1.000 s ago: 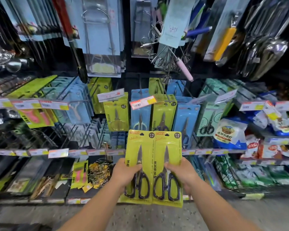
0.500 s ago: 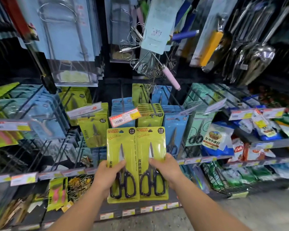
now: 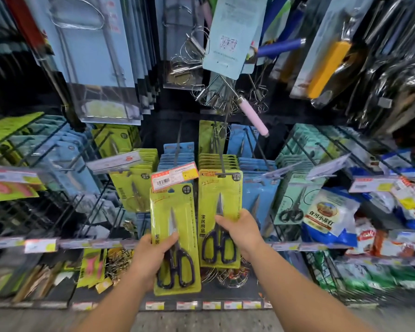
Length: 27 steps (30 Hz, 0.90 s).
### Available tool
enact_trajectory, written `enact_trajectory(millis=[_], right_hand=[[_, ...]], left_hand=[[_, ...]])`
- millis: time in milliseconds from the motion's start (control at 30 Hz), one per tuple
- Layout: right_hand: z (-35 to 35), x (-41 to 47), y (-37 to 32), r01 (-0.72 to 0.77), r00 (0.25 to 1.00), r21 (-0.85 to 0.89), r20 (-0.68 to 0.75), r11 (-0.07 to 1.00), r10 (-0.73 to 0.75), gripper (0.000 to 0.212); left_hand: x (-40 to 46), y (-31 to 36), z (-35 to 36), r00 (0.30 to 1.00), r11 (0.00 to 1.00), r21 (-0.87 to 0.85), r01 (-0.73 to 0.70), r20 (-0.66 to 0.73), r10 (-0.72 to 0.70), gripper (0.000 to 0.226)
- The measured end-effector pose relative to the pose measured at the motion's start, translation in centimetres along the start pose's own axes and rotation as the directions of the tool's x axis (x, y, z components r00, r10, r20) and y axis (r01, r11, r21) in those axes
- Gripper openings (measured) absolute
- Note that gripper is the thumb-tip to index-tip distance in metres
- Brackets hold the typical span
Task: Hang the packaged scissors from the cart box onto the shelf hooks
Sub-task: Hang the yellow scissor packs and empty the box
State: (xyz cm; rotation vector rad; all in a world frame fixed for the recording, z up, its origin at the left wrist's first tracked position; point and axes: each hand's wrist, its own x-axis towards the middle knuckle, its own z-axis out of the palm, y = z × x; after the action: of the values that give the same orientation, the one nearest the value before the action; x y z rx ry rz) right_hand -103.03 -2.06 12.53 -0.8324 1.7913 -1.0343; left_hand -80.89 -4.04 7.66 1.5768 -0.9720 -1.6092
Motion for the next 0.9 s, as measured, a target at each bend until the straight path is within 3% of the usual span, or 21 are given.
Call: enact_trajectory(millis=[267,500,600,667,767,800,833,900], right_hand=[[-0.2,1.3,1.0,-0.016,0.999,-0.043,0.039,0.999,0.018,0.086],[-0.1,2.9,0.1,0.009,0.999,-0.089,0.036,0.996,-0.005,0.082],[0.3,3.7,-0.6,0.0,0.999,-0.103,0.032,0.995,0.003,0.069],[0.5,4.2,-1.0,-0.007,1.0,-0.083,0.018,0.996,0.008,0.067],[0.7,4.7,-1.2,-0.015,1.0,-0.083,0.019,0.996,0.017,0.059],[0.7,4.8,-1.2,-0.02,1.0,-0.084,0.019,0.996,0.022,0.054],[0.7,4.8,-1.2,-0.023,1.0,-0.084,0.017,0.996,0.025,0.053],[0.6,4.8,-1.1,-0.036,0.999,-0.087,0.005,0.996,0.036,0.054]], left_hand=[[-0.8,0.3,1.5,0.999,0.999,-0.03,0.011,-0.052,-0.013,0.107],[-0.5,0.3,2.0,0.997,1.0,-0.012,0.02,-0.072,-0.021,0.139],[0.1,-0.3,1.5,0.996,0.999,-0.031,0.04,-0.084,-0.043,0.136],[0.0,-0.2,1.3,0.996,0.999,-0.003,0.053,-0.079,-0.053,0.122],[-0.9,0.5,1.4,0.994,0.999,-0.009,0.054,-0.092,-0.054,0.058],[-1.1,0.6,1.5,0.995,0.999,-0.017,0.051,-0.087,-0.052,0.048],[-1.3,0.7,1.6,0.996,0.999,-0.011,0.05,-0.079,-0.051,0.052],[-1.2,0.3,1.5,0.995,0.998,0.033,0.055,-0.088,-0.052,0.086]])
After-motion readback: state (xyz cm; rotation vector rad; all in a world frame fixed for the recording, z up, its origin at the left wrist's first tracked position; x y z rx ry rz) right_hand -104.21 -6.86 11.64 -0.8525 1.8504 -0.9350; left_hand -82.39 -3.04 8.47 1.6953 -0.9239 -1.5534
